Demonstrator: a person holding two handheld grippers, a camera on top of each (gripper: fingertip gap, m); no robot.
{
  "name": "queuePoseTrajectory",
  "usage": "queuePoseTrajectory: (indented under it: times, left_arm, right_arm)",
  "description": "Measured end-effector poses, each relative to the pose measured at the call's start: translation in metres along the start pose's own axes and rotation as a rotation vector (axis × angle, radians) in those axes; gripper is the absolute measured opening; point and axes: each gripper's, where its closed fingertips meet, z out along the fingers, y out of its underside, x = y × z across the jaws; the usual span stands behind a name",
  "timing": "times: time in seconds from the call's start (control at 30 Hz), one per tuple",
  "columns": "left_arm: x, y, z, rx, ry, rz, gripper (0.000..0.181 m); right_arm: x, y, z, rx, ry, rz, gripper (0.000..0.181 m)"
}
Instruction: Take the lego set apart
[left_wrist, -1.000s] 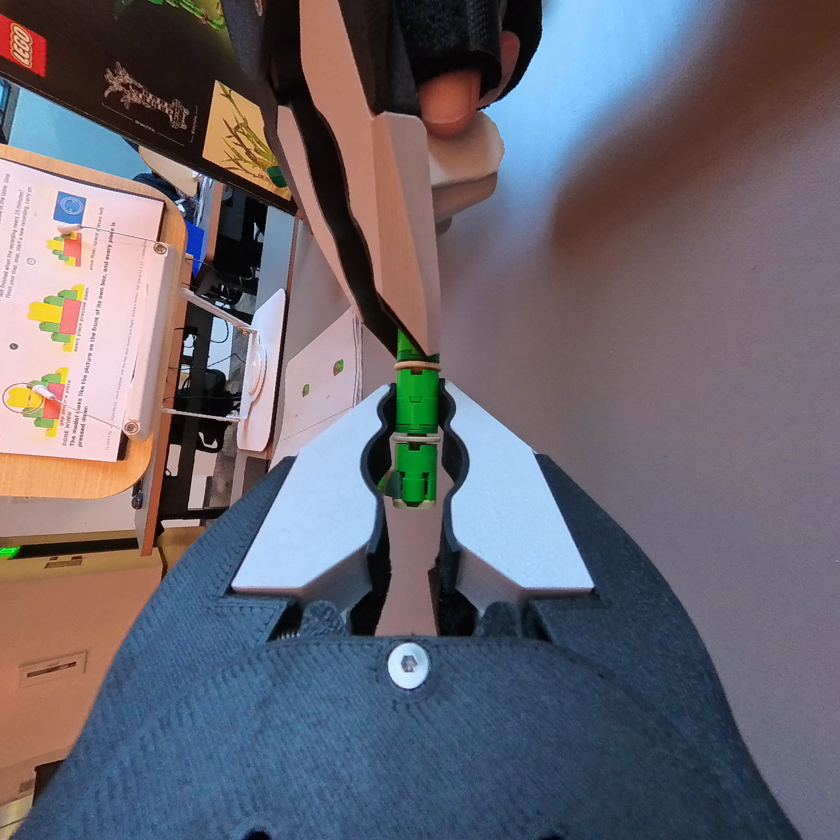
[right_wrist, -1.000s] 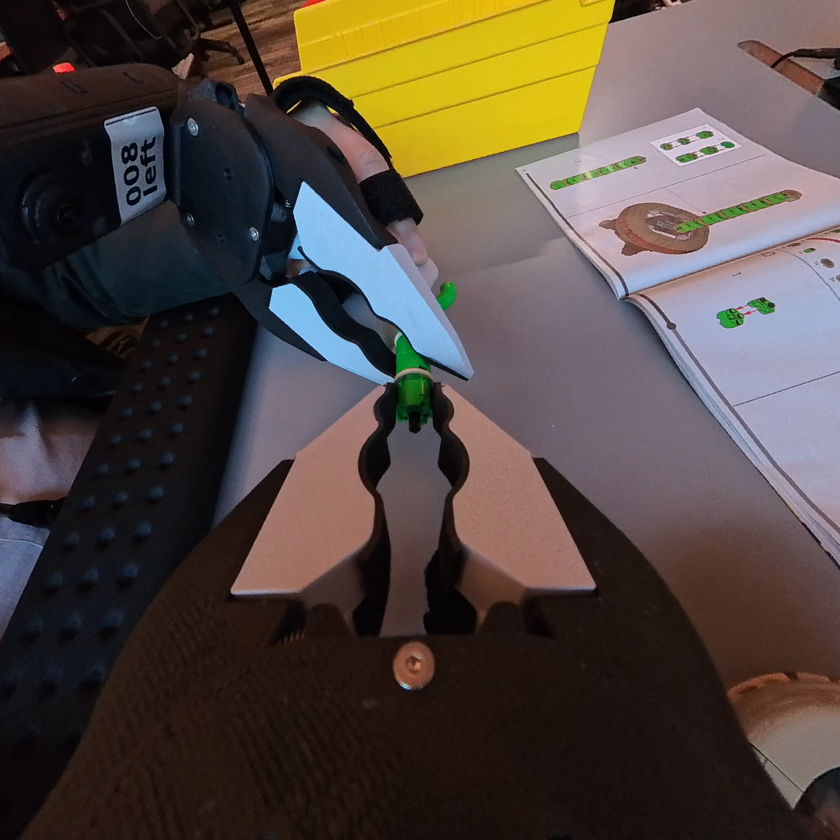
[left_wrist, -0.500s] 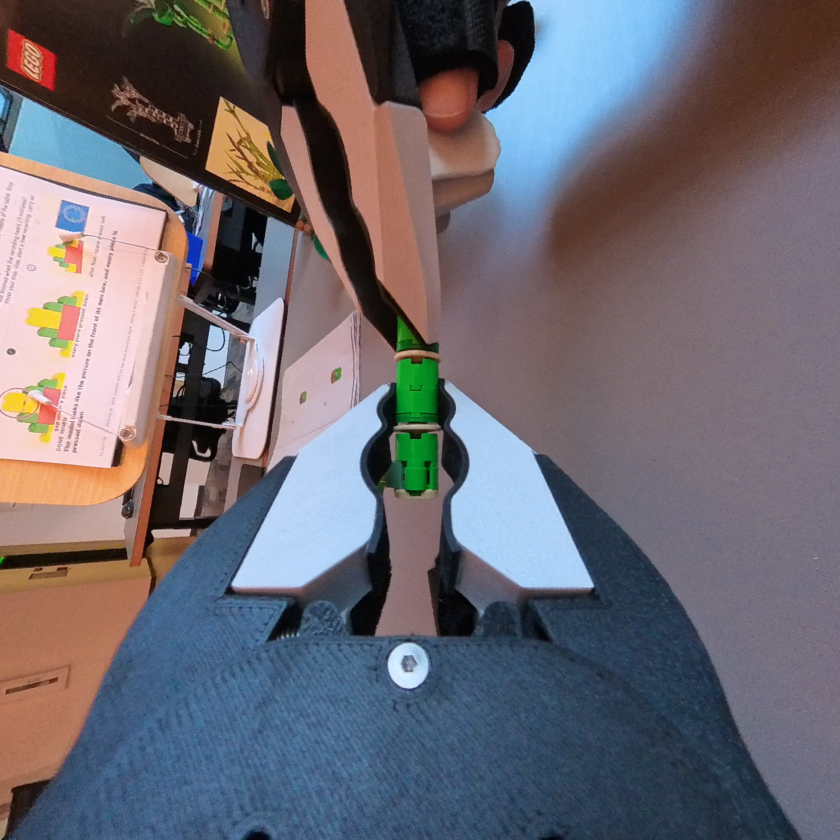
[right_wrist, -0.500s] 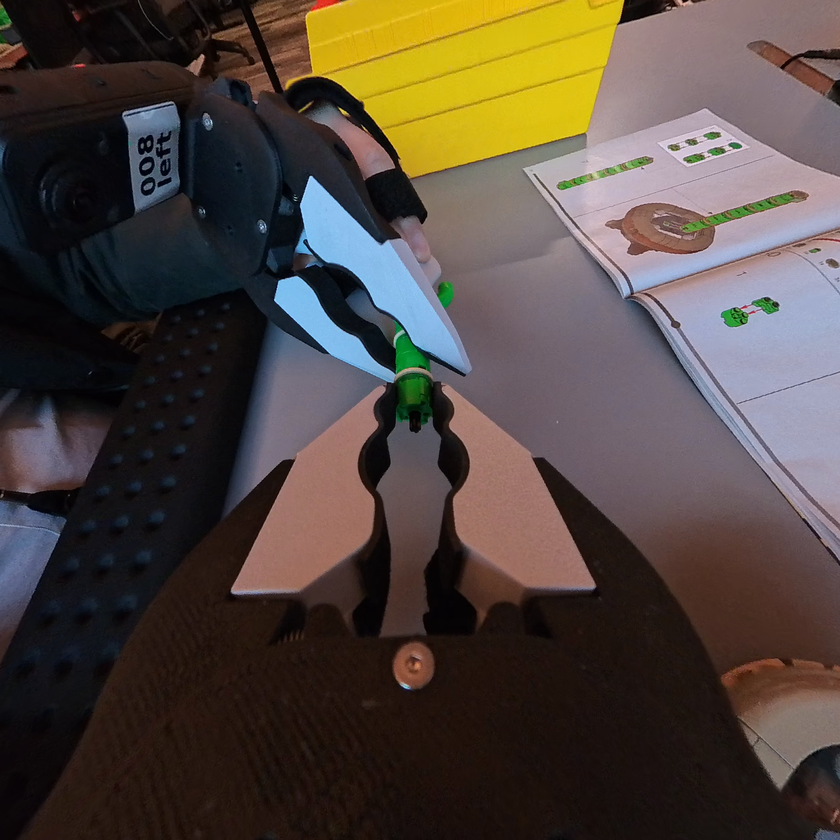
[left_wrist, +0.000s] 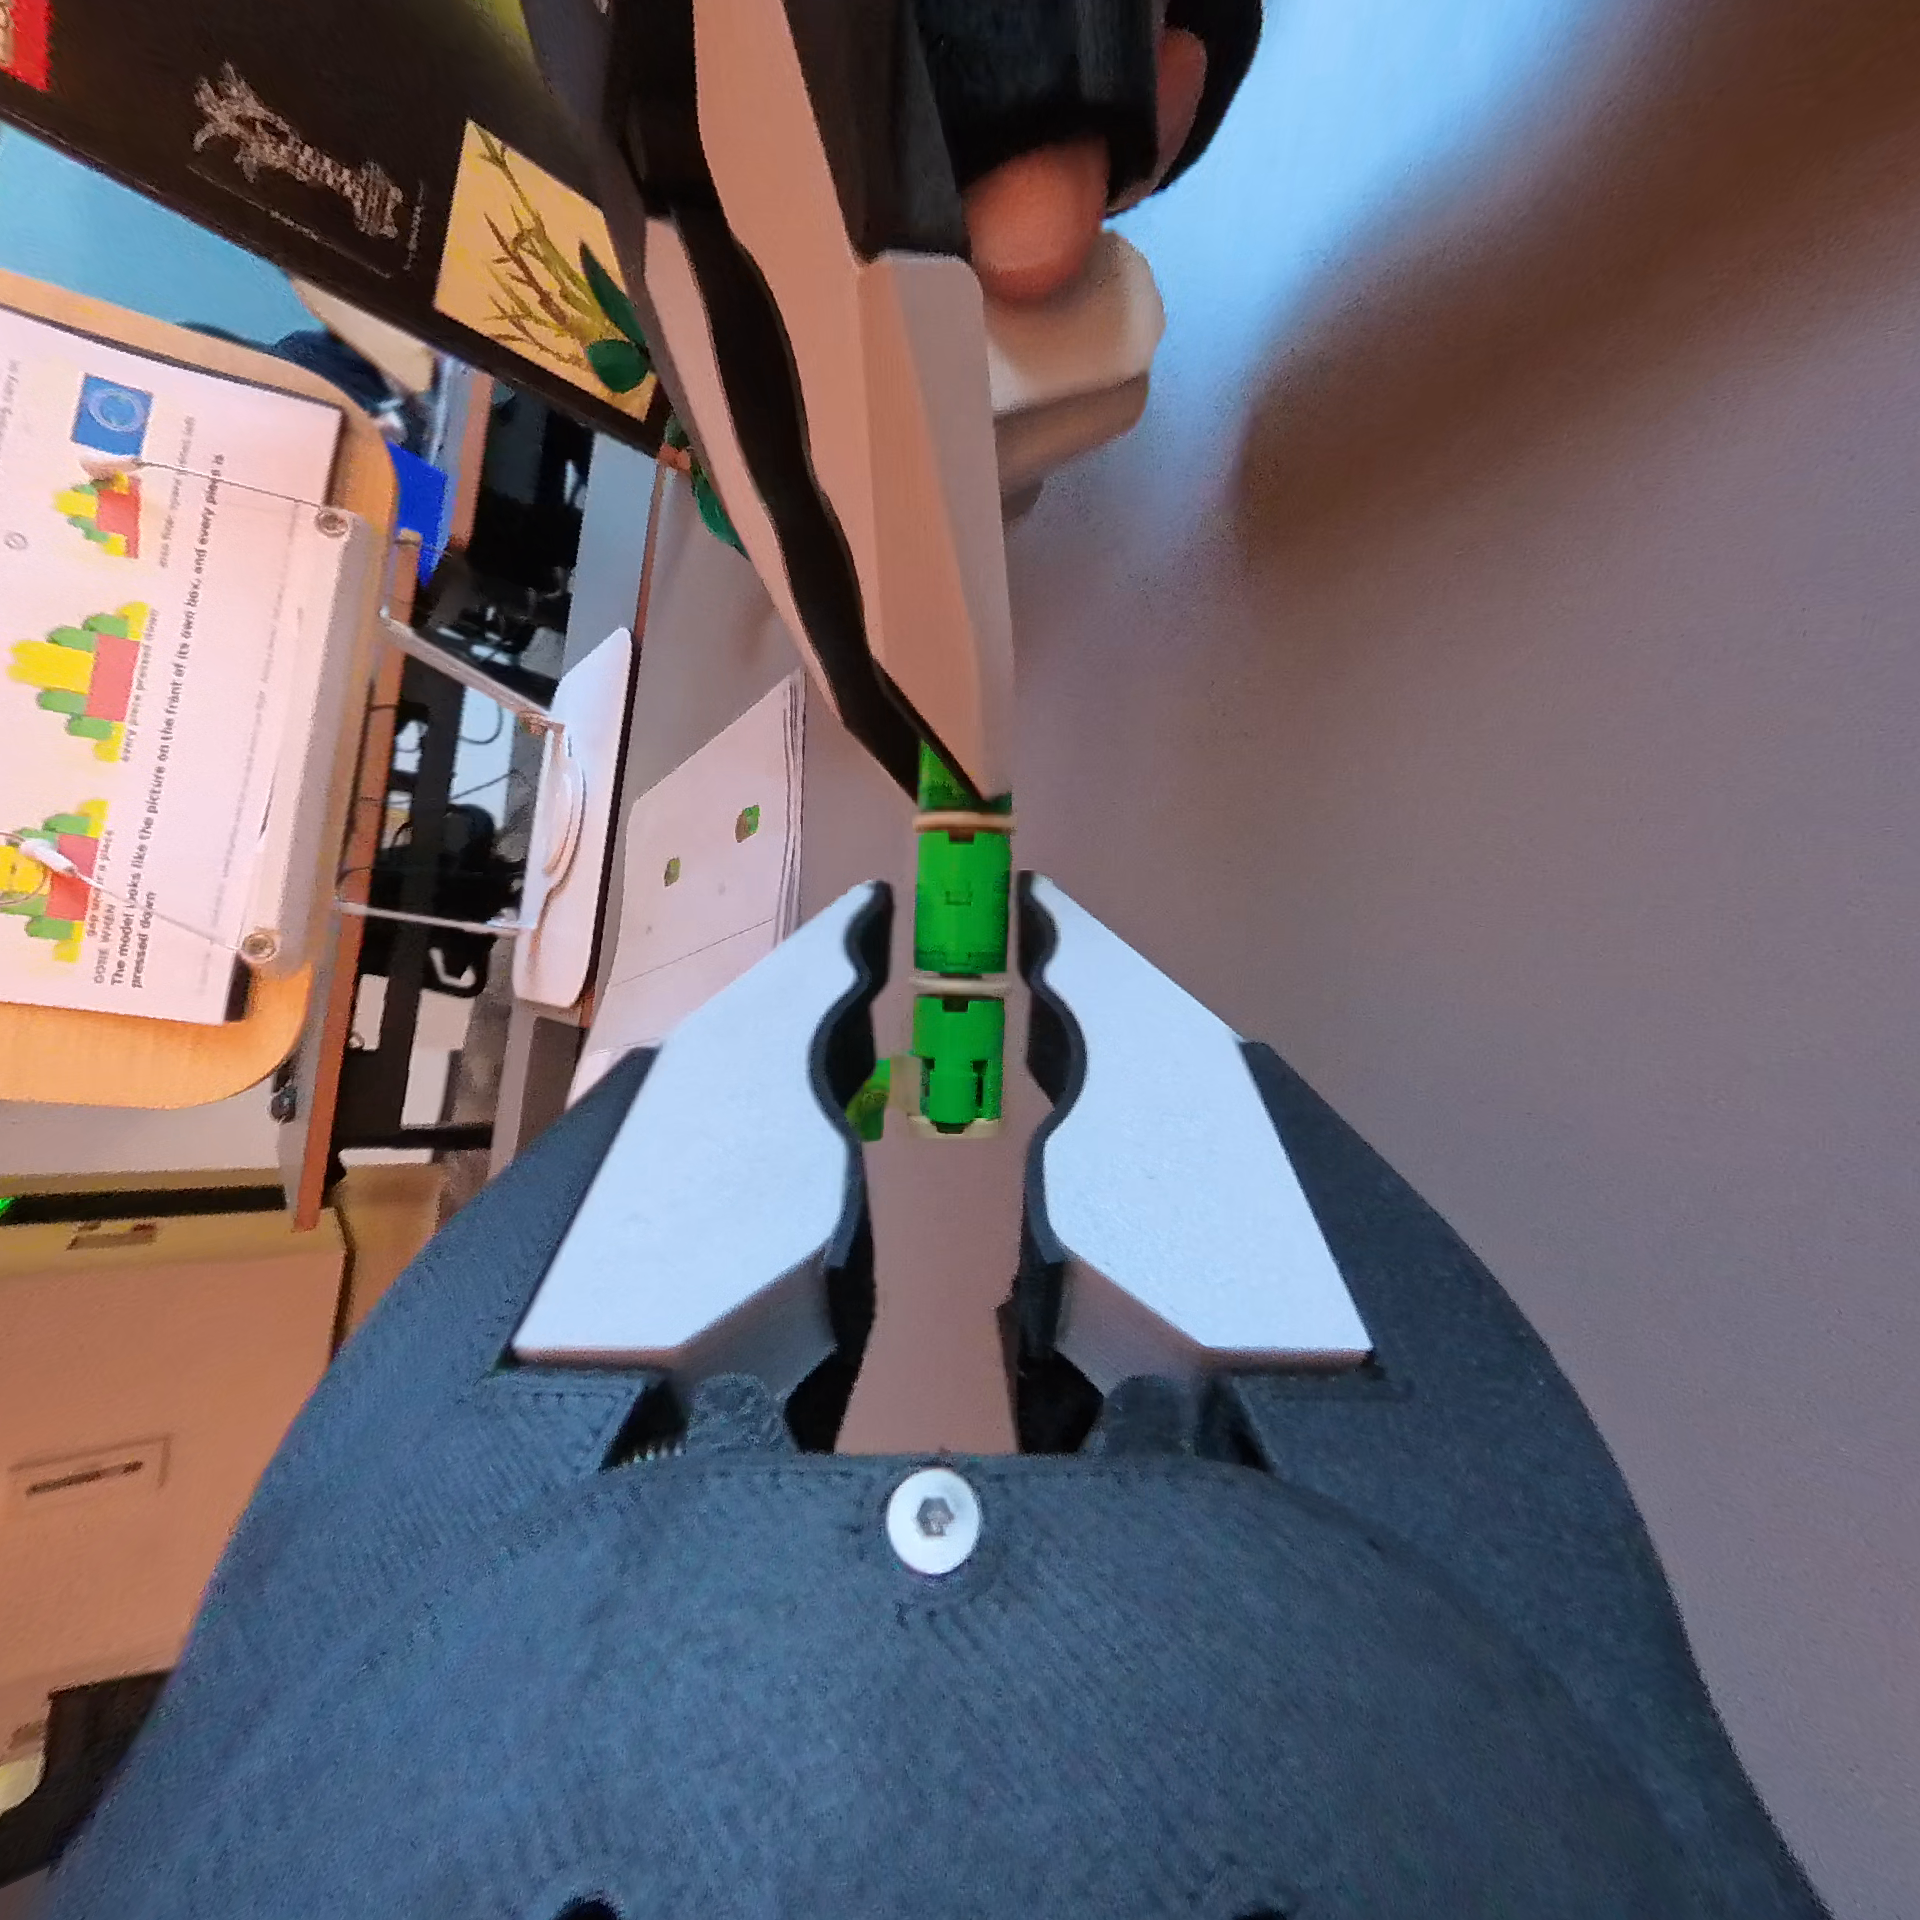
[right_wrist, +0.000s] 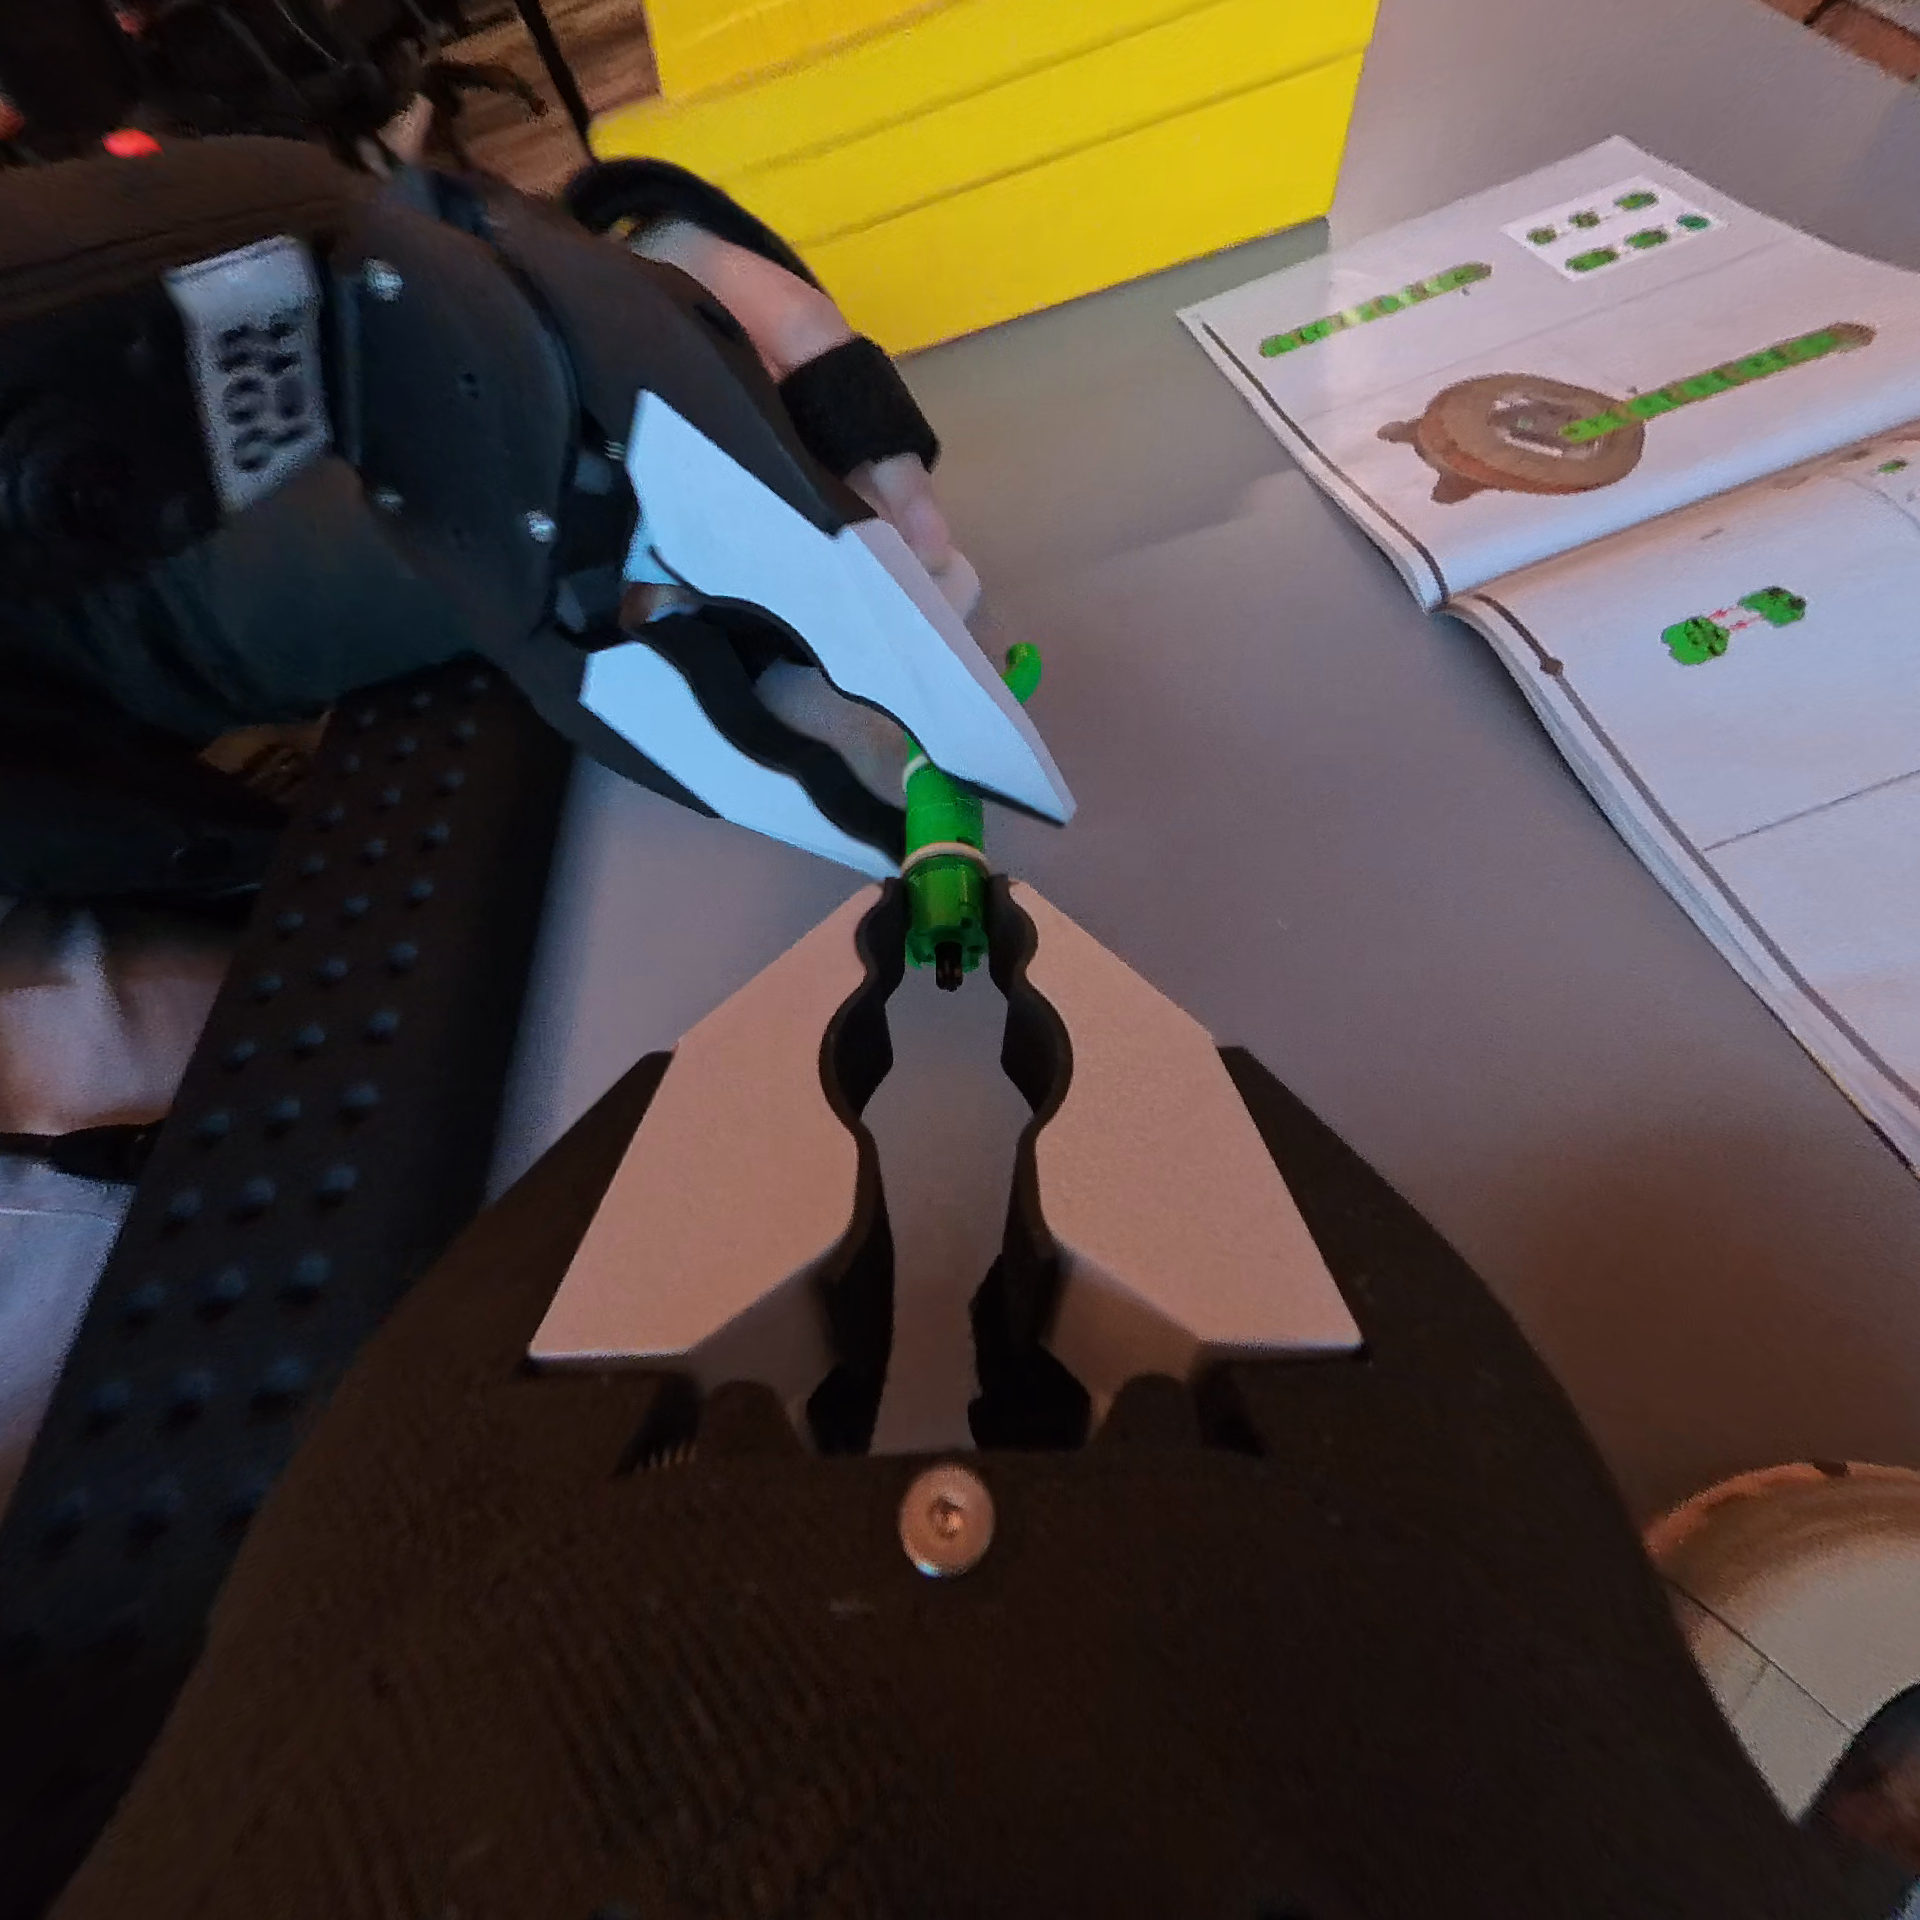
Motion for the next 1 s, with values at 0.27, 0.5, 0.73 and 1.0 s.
queuePoseTrajectory:
  times: [0.27, 0.5, 0.73, 1.0]
  left_arm:
    - [-0.007, -0.014, 0.002, 0.040, -0.053, -0.030, 0.017]
    - [-0.002, -0.012, 0.005, 0.011, -0.055, 0.048, 0.017]
    - [-0.004, -0.019, 0.001, 0.048, -0.056, 0.056, 0.017]
    - [-0.005, -0.022, -0.001, 0.064, -0.060, 0.066, 0.017]
  right_arm:
    - [0.003, -0.009, 0.000, 0.035, 0.027, 0.010, 0.015]
    - [0.002, -0.004, 0.003, 0.008, 0.014, 0.015, 0.015]
    - [-0.004, -0.006, -0.004, 0.030, -0.037, 0.032, 0.015]
    - [-0.006, -0.006, -0.007, 0.033, -0.059, 0.029, 0.015]
